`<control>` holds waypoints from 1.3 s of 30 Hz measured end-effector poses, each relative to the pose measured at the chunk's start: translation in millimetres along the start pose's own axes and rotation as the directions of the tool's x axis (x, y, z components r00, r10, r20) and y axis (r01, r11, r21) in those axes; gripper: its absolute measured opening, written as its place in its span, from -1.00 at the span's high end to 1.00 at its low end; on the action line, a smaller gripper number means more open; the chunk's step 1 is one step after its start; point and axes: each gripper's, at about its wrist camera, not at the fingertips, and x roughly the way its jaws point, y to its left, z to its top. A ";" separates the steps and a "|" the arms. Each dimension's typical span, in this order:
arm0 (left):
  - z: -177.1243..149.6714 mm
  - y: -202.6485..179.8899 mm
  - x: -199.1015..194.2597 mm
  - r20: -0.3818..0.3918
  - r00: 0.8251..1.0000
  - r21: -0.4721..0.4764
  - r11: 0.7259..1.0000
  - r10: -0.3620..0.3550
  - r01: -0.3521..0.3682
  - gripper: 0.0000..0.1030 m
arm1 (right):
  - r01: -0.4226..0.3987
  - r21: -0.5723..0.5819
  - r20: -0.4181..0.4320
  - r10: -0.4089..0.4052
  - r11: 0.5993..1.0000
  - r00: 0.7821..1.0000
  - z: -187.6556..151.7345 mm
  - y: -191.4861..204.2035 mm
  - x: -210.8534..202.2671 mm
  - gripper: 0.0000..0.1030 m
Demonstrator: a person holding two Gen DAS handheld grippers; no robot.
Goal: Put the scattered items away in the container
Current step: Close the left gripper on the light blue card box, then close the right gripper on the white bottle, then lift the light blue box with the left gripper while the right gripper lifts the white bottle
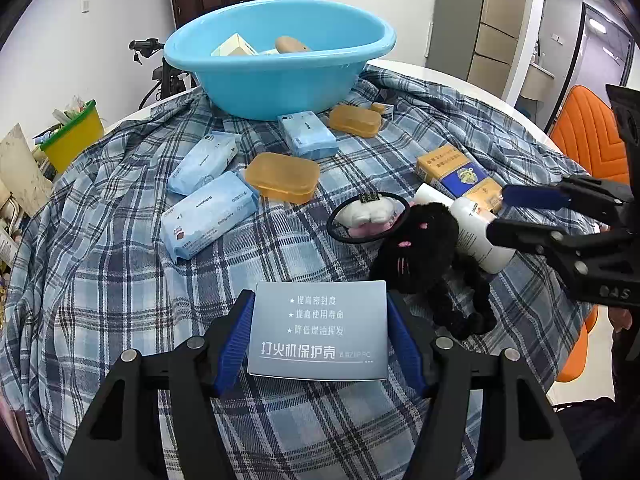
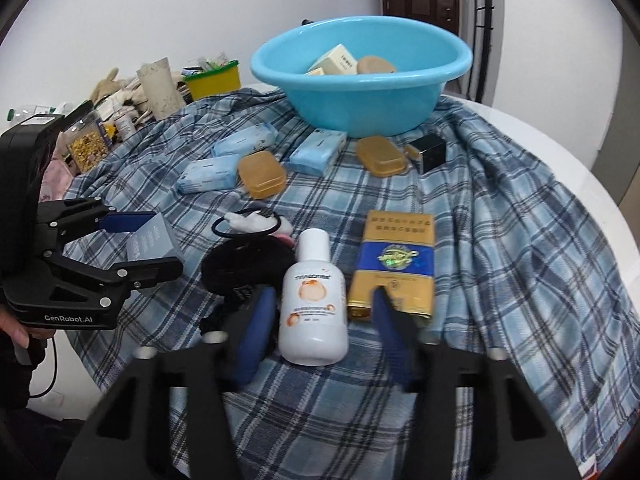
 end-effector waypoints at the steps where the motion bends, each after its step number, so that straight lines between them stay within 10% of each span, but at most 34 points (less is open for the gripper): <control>1: -0.3 0.3 0.1 0.000 1.000 0.000 1.000 -0.001 0.001 -0.29 | -0.001 -0.006 -0.007 0.001 1.000 1.000 -0.4 1.2 3.3 0.34; 25: -4.3 6.9 -6.3 0.008 1.000 -0.015 1.000 -0.008 0.008 -0.29 | 0.088 -0.150 -0.059 -0.098 0.985 0.993 7.8 17.4 39.7 0.26; 39: 2.6 7.1 -13.8 0.038 0.999 -0.025 1.000 0.001 0.000 -0.29 | 0.082 -0.021 -0.016 -0.083 0.996 0.996 14.4 1.4 20.3 0.27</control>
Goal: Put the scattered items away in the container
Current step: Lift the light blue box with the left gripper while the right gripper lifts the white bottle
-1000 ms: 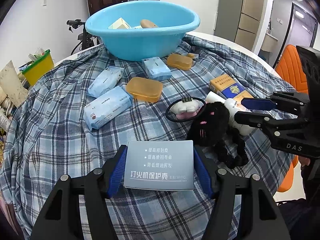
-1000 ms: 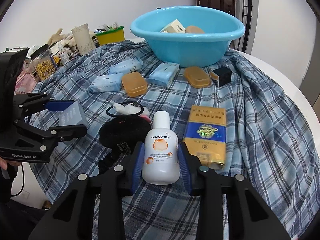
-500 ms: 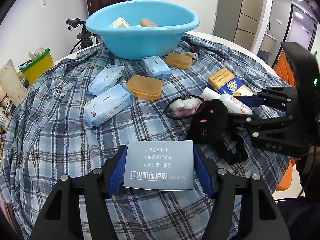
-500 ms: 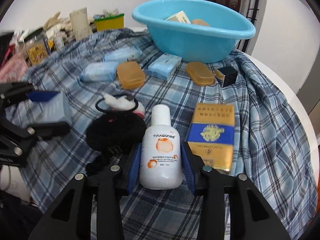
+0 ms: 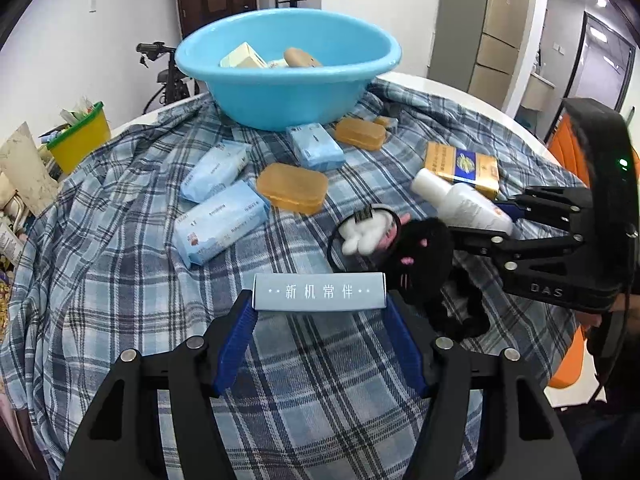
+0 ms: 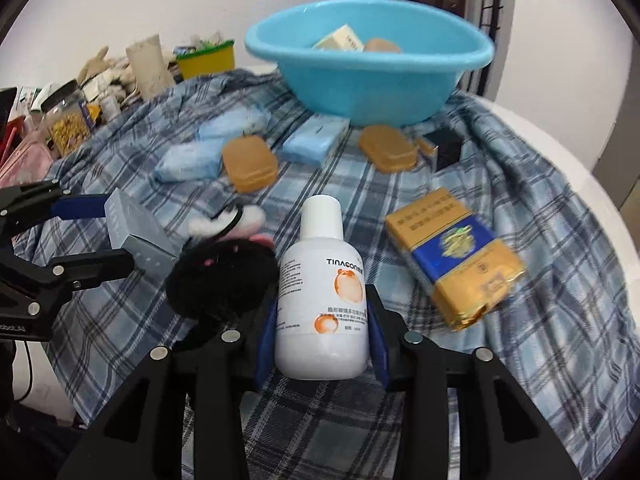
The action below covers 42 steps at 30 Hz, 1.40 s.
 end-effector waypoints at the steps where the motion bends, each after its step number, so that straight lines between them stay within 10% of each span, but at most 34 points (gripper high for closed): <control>1: 1.6 -0.5 -1.6 0.007 1.000 -0.004 1.000 0.000 0.000 -0.29 | 0.011 0.005 0.012 -0.011 1.000 1.000 1.6 -0.5 -3.3 0.27; 38: -10.1 -13.9 32.1 0.004 1.000 0.018 1.000 -0.004 0.004 -0.53 | 0.049 0.016 0.049 -0.050 0.999 0.998 -1.6 -7.5 -23.8 0.27; 42: -6.2 -6.9 36.0 -0.007 1.000 -0.036 0.999 0.012 -0.012 -0.27 | 0.052 0.019 0.044 -0.053 0.998 0.998 -2.7 -8.8 -23.4 0.27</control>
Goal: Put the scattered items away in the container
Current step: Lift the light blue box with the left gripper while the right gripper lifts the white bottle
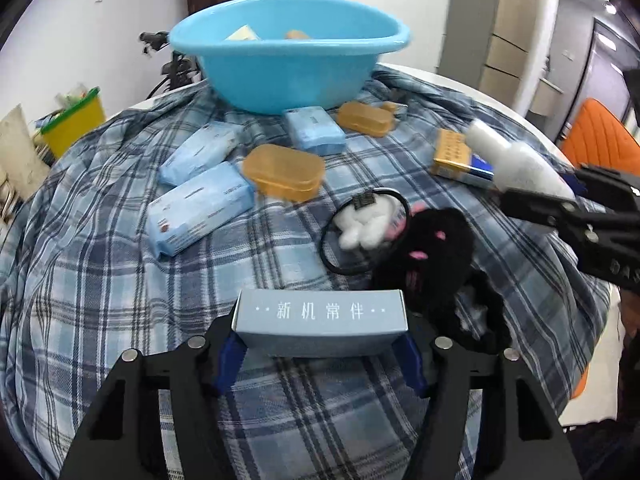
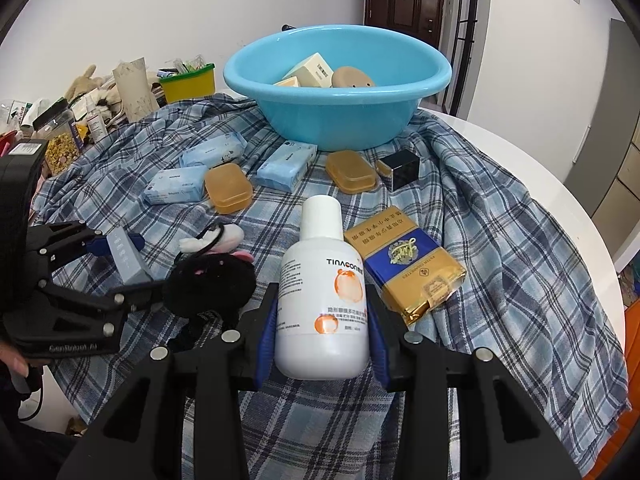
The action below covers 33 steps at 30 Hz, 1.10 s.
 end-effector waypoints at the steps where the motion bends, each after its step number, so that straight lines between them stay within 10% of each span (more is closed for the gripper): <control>1: 0.4 -0.2 -1.1 0.001 1.000 0.000 1.000 0.001 -0.001 -0.27 | 0.000 0.000 0.000 0.000 1.000 1.000 -0.1 -0.4 -0.3 0.27; 21: 15.5 -1.0 -35.4 0.110 0.990 -0.088 0.993 0.090 -0.081 -0.27 | 0.047 0.073 0.111 -0.055 0.996 0.992 7.0 1.7 -19.3 0.27; 33: 26.1 -12.4 -52.1 0.252 0.939 -0.181 0.965 0.234 -0.192 -0.27 | 0.062 0.144 0.197 -0.090 0.988 0.976 11.3 7.3 -27.0 0.27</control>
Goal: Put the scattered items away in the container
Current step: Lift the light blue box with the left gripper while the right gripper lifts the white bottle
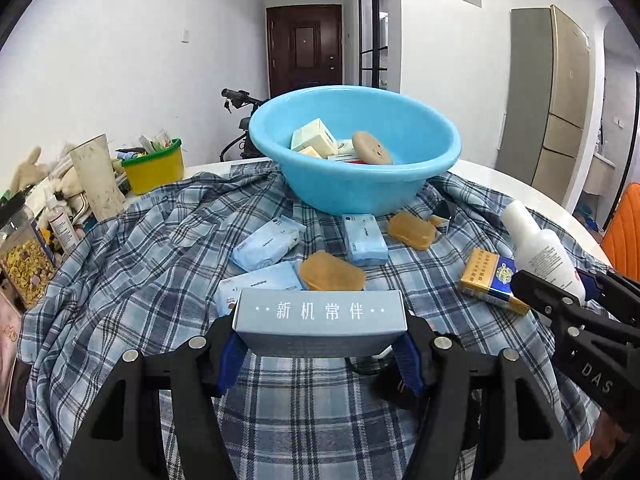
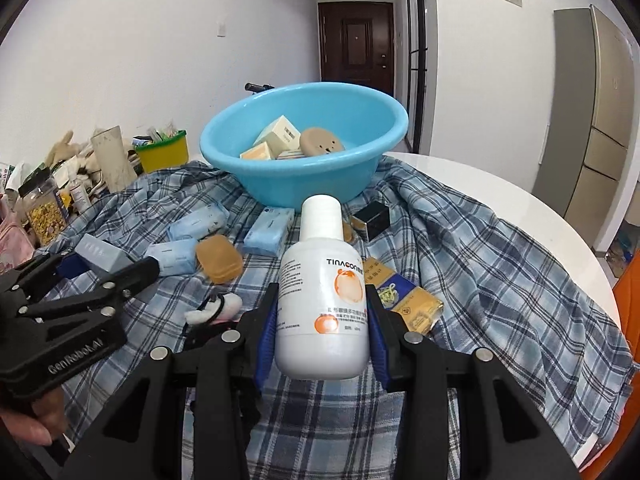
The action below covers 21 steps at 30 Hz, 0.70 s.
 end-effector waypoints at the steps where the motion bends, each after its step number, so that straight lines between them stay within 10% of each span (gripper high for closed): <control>1: 0.3 -0.7 0.6 -0.004 1.000 0.001 1.000 -0.006 0.006 -0.27 | -0.003 -0.003 0.001 0.003 1.000 1.000 0.2 1.0 -0.1 0.27; 21: 40.0 -1.7 -31.4 0.113 0.993 0.000 1.000 -0.015 0.015 -0.27 | 0.000 -0.027 0.134 0.004 1.000 0.991 42.6 9.8 -34.0 0.27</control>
